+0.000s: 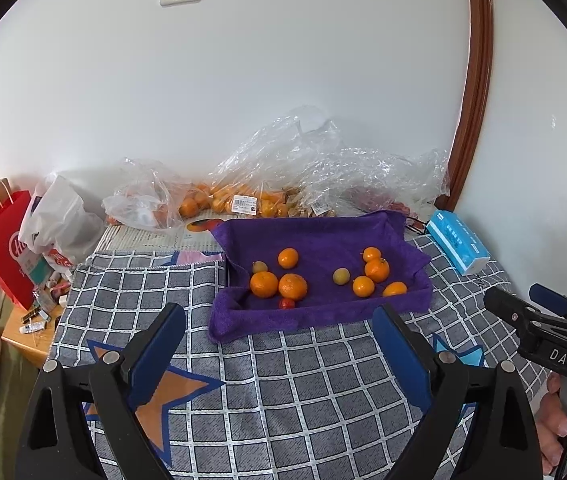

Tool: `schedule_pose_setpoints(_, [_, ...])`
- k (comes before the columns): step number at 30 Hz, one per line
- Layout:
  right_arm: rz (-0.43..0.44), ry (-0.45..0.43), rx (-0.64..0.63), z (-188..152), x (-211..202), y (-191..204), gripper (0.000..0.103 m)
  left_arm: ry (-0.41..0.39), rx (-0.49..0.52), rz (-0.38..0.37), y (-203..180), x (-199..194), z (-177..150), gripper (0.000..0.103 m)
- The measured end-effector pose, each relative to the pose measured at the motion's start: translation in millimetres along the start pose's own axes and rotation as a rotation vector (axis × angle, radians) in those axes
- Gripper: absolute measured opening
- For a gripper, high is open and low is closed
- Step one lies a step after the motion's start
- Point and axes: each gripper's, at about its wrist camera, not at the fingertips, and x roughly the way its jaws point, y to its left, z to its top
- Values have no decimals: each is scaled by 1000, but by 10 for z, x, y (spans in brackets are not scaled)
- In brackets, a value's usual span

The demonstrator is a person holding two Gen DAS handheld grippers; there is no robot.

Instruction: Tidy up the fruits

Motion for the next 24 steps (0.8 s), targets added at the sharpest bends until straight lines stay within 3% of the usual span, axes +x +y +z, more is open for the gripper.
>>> schedule_pose_setpoints(24, [-17, -15, 11, -15, -92, -55, 99, 10, -5, -6, -35, 1, 14, 94])
